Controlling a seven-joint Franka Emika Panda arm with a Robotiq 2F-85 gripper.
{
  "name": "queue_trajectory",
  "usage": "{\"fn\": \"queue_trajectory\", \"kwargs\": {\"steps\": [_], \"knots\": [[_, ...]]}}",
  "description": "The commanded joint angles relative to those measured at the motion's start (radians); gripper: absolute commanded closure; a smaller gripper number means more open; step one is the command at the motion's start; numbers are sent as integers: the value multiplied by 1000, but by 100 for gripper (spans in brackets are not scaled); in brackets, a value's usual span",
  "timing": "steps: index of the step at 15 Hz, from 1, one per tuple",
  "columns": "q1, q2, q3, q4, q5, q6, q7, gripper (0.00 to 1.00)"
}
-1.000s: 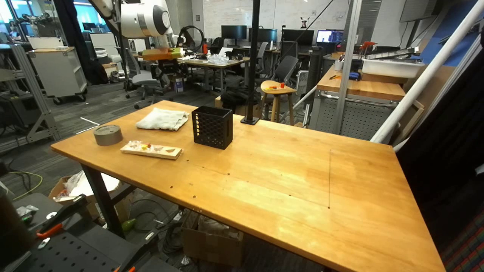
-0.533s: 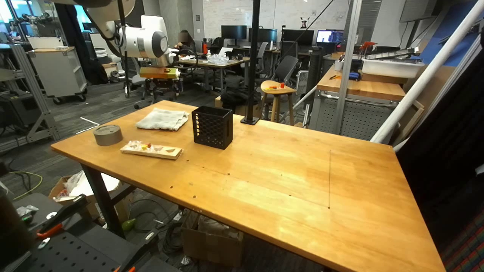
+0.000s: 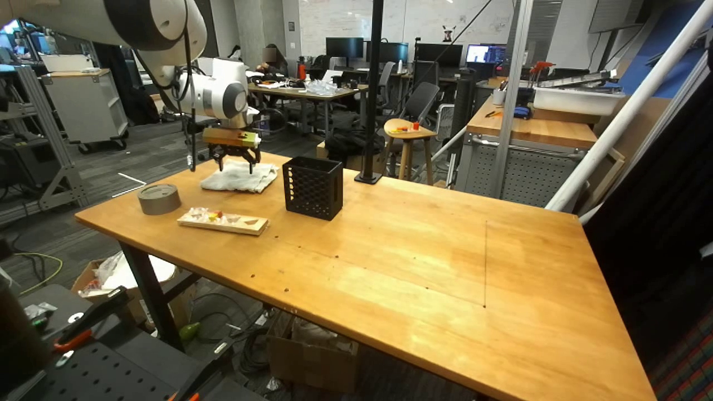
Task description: Pick up the towel from the table and put it in the small black basket.
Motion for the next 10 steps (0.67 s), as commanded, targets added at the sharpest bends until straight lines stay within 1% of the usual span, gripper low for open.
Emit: {"fn": "queue_trajectory", "kwargs": {"steps": [1, 2, 5, 6, 7, 8, 10], "knots": [[-11, 57, 15, 50, 27, -12, -57, 0], [-9, 66, 10, 60, 23, -38, -61, 0], [-11, 73, 14, 69, 23, -46, -81, 0], [-12, 72, 14, 66, 25, -43, -80, 25], [-11, 70, 13, 65, 26, -45, -78, 25], [-11, 65, 12, 59, 28, -42, -72, 32], [-8, 58, 12, 52, 33, -41, -62, 48]]}}
